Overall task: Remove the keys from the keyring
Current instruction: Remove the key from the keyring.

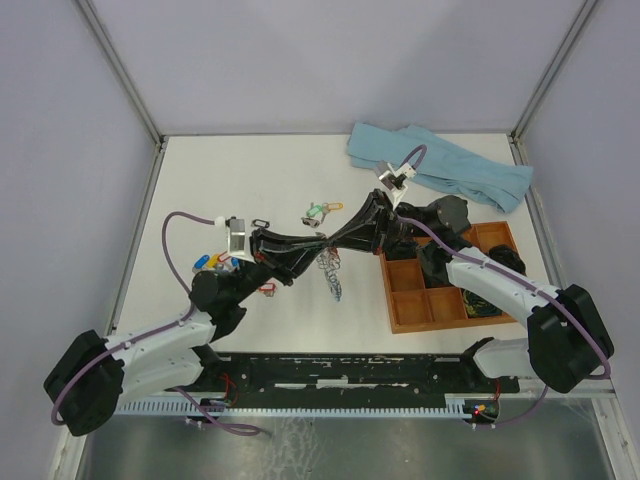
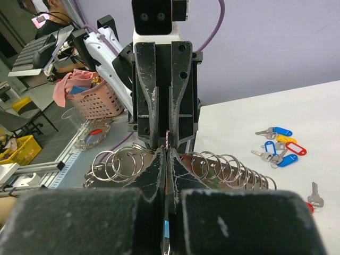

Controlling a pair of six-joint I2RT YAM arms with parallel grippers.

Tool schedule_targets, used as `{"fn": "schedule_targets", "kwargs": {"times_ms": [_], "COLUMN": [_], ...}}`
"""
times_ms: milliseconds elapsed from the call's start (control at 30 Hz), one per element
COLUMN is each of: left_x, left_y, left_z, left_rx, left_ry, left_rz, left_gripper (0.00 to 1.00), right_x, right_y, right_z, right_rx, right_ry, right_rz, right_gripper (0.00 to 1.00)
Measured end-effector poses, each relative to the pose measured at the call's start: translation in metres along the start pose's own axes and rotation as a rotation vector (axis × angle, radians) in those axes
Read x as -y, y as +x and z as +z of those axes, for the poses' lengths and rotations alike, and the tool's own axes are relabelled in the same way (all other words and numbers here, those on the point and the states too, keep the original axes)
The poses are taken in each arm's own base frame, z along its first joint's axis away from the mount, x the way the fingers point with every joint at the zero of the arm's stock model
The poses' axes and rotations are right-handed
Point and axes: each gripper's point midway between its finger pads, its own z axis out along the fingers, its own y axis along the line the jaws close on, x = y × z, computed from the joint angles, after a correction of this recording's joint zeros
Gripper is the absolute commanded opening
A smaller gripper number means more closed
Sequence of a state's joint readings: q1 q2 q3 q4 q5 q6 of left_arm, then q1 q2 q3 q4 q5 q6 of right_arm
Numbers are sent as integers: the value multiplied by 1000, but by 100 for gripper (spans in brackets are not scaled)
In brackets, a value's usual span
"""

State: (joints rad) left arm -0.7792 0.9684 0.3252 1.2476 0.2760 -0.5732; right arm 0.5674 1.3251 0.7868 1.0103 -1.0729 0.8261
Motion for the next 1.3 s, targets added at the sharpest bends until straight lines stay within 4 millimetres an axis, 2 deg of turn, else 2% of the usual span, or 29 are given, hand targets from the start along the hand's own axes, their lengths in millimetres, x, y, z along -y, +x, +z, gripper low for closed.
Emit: {"fn": "schedule_targets", "kwargs": {"times_ms": [100,400,667,833,967,1133,1300], "left_x": [1,2,1,2,8,21,28], "left_y": [2,1,6,9,7,3,11], "left_z": [2,5,-2,-9,-13,-18,-21], "left_rx": [-7,-11,-73,-115,-130,-132,-173], "left_ry": [14,25,4,12,68,183,275], "left_rz": [-3,-2,51,140,259,412,461], "left_gripper": [4,3,3,3,3,3,3], "right_x": [-1,-2,4,11,17,17,-3], "right_y": [-1,-2,10,16,6,-14,6], "right_z": [0,0,-3,-10,-23,-37,-52], "right_rx": [1,6,-42,-104,-171,-283,-357], "right_ry": [-2,-7,7,19,37,68,31], "right_rz": [-4,-12,-20,-32,-84,-266,-320], "right_gripper": [1,2,41,59,66,69,71]}}
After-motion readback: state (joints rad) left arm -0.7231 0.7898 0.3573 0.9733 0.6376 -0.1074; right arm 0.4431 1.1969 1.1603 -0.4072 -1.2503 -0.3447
